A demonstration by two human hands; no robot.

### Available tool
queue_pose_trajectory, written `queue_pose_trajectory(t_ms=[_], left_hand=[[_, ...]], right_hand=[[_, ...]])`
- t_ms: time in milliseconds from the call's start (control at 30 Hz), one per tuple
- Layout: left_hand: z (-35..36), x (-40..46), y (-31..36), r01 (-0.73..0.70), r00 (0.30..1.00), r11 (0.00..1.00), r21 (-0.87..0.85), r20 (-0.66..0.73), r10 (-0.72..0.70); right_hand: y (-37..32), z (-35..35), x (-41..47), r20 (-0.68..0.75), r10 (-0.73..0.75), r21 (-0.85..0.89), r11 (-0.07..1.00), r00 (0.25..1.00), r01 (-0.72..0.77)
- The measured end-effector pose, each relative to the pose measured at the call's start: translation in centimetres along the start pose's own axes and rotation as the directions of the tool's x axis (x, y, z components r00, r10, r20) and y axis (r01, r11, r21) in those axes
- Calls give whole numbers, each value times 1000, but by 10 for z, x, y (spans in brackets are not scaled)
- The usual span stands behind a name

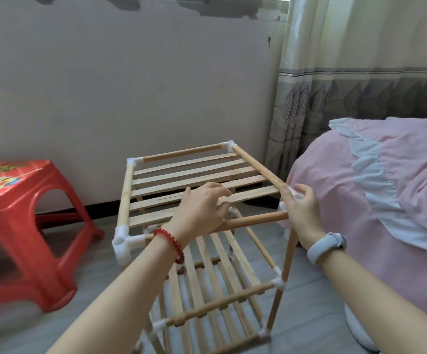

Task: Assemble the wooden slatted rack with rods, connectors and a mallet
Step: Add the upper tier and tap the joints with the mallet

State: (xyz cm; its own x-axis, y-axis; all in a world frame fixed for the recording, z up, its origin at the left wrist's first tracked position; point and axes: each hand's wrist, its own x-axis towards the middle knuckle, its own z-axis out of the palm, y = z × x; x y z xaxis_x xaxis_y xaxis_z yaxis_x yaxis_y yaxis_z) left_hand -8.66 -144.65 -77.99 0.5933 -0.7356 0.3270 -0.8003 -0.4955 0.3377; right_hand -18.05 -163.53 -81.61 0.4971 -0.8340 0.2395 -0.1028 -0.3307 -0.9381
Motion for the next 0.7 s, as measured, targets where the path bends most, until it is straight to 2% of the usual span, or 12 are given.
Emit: queue_pose_trajectory(t_ms=[33, 67, 100, 133, 167, 200, 233, 333, 367, 433, 500, 700], left_hand=[[-8, -14, -8, -12, 995, 1000, -7, -103, 12], [-16, -29, -17, -22, 978, 1000, -9, -206, 20], [-23, -43, -27, -11, 953, 1000, -15, -303, 6], [-28, -56, -37, 21, 921, 999, -43, -387, -36], [-31, -66, -45, 66, 887, 992, -104, -450, -106], [-33, -80, -54, 127, 849, 974, -187, -487, -204], [-33, -90, -62, 186, 817, 940, -286, -487, -310], [-27, -110, -74, 337, 773, 685, -646, -225, -593], [-24, -113, -75, 361, 768, 576, -734, -116, -630], [-18, -120, -79, 334, 784, 421, -843, 1, -621], [-18, -123, -87, 275, 808, 368, -889, 6, -590], [-26, -122, -95, 166, 854, 299, -940, -15, -520]], right_hand=[[1, 4, -10, -77, -185, -96, 979, 980, 178], [2, 6, -21, -104, -434, -223, 887, 895, 405], [3, 10, -32, -47, -678, -325, 704, 733, 631], [5, 14, -40, 94, -844, -364, 465, 528, 807], [6, 18, -46, 267, -899, -338, 249, 346, 908], [4, 26, -54, 415, -881, -286, 110, 227, 952], [1, 34, -60, 515, -837, -252, 60, 186, 966], [-14, 53, -66, 596, -752, -218, 186, 282, 958], [-16, 57, -66, 600, -748, -217, 189, 283, 958], [-15, 62, -65, 632, -743, -192, 124, 219, 974], [-16, 65, -67, 676, -713, -155, 108, 185, 982], [-35, 63, -71, 727, -663, -149, 105, 180, 983]])
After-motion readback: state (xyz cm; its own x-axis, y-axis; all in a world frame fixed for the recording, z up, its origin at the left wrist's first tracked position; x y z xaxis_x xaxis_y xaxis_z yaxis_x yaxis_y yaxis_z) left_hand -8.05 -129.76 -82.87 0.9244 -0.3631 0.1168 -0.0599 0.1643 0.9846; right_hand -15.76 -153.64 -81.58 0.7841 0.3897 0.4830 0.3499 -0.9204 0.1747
